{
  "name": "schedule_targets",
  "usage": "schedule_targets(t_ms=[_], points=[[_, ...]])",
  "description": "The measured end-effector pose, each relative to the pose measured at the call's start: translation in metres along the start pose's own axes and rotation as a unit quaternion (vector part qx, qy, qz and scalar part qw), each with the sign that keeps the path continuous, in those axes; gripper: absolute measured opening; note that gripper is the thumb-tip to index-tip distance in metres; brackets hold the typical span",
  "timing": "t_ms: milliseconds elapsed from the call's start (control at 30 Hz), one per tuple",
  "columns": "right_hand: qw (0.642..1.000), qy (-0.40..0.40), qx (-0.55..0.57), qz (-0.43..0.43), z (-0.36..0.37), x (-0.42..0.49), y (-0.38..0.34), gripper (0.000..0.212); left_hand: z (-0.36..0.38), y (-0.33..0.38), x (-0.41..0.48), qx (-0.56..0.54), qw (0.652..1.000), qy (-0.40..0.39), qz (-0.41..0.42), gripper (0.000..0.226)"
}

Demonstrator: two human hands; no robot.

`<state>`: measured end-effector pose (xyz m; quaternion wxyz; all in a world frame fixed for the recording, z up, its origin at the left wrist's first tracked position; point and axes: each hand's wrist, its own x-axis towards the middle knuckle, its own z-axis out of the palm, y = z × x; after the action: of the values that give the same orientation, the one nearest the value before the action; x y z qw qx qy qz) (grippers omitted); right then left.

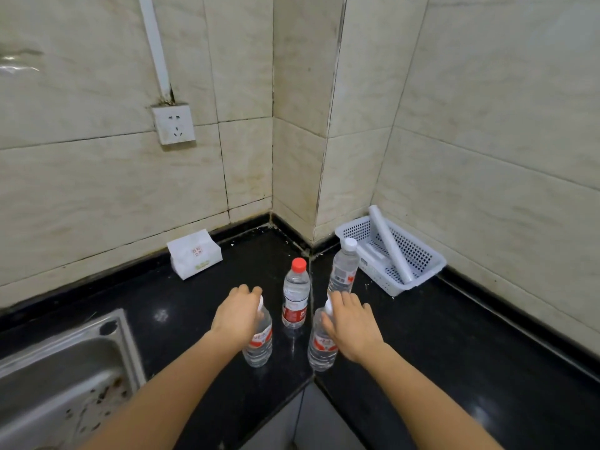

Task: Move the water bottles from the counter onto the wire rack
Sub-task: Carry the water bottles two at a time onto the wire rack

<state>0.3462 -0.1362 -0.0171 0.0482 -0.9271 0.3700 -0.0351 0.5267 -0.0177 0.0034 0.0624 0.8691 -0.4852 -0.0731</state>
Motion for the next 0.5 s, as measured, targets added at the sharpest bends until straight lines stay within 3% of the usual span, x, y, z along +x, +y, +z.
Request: schedule_targets(t_ms=[267,400,500], points=[[0.979,-0.014,0.179,0.097,-0.012,-0.027,0.017,0.026,0.006,0.025,-0.022,-0.08,0.995,0.028,0.053,0.017],[0.949,0.009,0.274,0.155,-0.029,-0.067,0.043,0.021,0.007,0.054,-0.042,-0.151,0.984,0.041,0.088,0.016],[0.944,0.035,0.279,0.175,-0.05,-0.113,0.068,0.021,0.013,0.091,-0.063,-0.18,0.973,0.02,0.141,0.021]])
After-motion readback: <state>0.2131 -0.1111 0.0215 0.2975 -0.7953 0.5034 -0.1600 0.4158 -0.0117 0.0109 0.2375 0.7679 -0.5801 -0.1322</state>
